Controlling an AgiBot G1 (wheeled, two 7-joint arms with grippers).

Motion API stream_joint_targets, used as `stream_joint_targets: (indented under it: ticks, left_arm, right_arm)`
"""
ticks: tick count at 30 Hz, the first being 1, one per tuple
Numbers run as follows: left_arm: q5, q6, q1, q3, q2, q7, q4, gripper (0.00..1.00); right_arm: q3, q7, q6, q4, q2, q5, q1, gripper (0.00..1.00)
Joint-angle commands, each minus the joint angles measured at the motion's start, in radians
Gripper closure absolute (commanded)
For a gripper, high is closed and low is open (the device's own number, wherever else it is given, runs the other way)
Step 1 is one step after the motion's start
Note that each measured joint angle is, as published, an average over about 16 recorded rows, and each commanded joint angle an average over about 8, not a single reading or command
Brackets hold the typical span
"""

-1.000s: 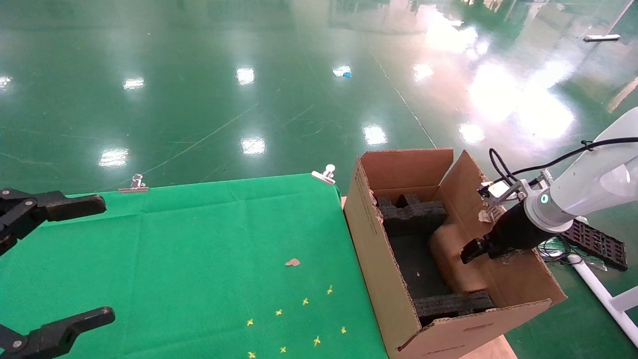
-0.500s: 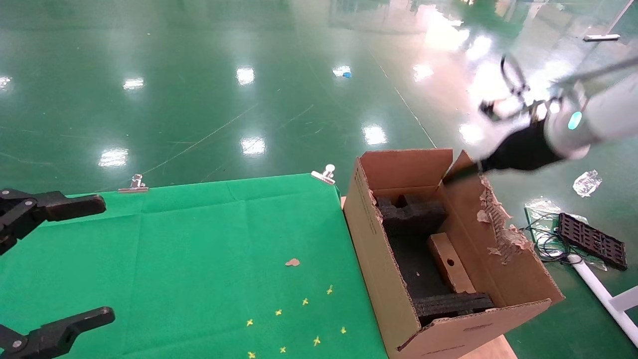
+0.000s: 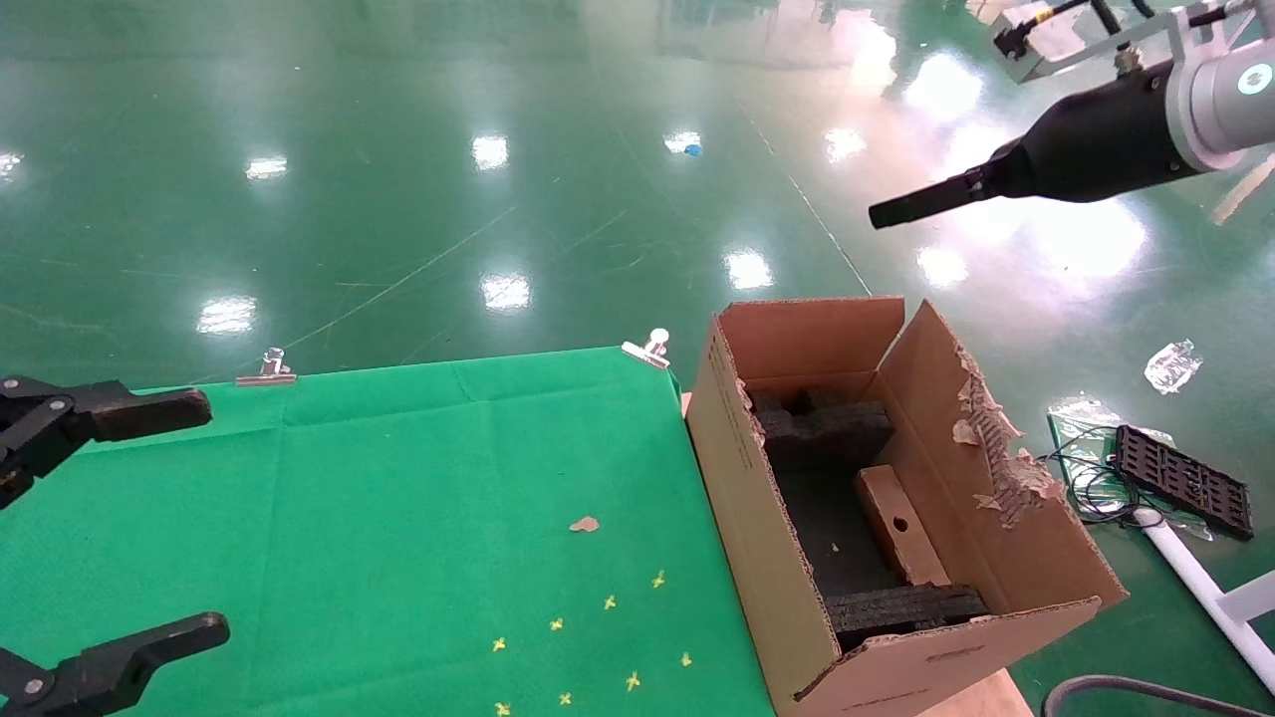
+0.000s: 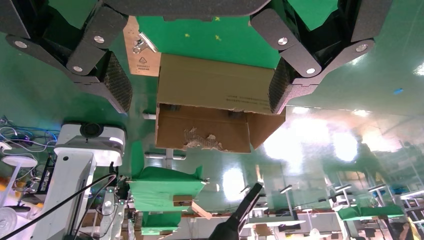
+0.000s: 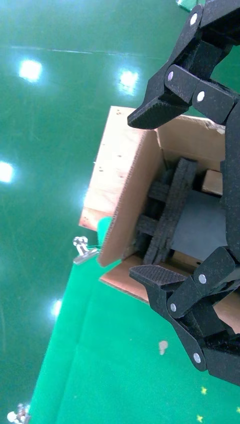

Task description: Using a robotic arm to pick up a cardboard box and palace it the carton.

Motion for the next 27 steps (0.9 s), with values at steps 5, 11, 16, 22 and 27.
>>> stream_joint_targets:
  ticks: [5,11,16,22,27]
  left_arm:
    - [0.000,0.000,0.000,0.000,0.000,0.000,0.000,0.00]
    - [0.000,0.000,0.000,0.001,0.000,0.001,0.001,0.00]
    - [-0.001,0.000,-0.001,0.001,0.000,0.001,0.001,0.00]
    - [-0.001,0.000,-0.001,0.001,0.000,0.001,0.001,0.00]
    - [-0.001,0.000,-0.001,0.001,0.000,0.001,0.001,0.00]
  right_arm:
    - [0.073,-0.023,-0.008,0.069,0.018,0.030,-0.051,0.00]
    - [0.204,-0.078,-0.034,0.163,0.031,0.077,-0.172,0.00]
    - [0.314,-0.123,-0.056,0.242,0.043,0.116,-0.273,0.00]
    - [0.444,-0.177,-0.081,0.336,0.056,0.162,-0.393,0.00]
    - [0.552,-0.222,-0.102,0.414,0.067,0.201,-0.493,0.00]
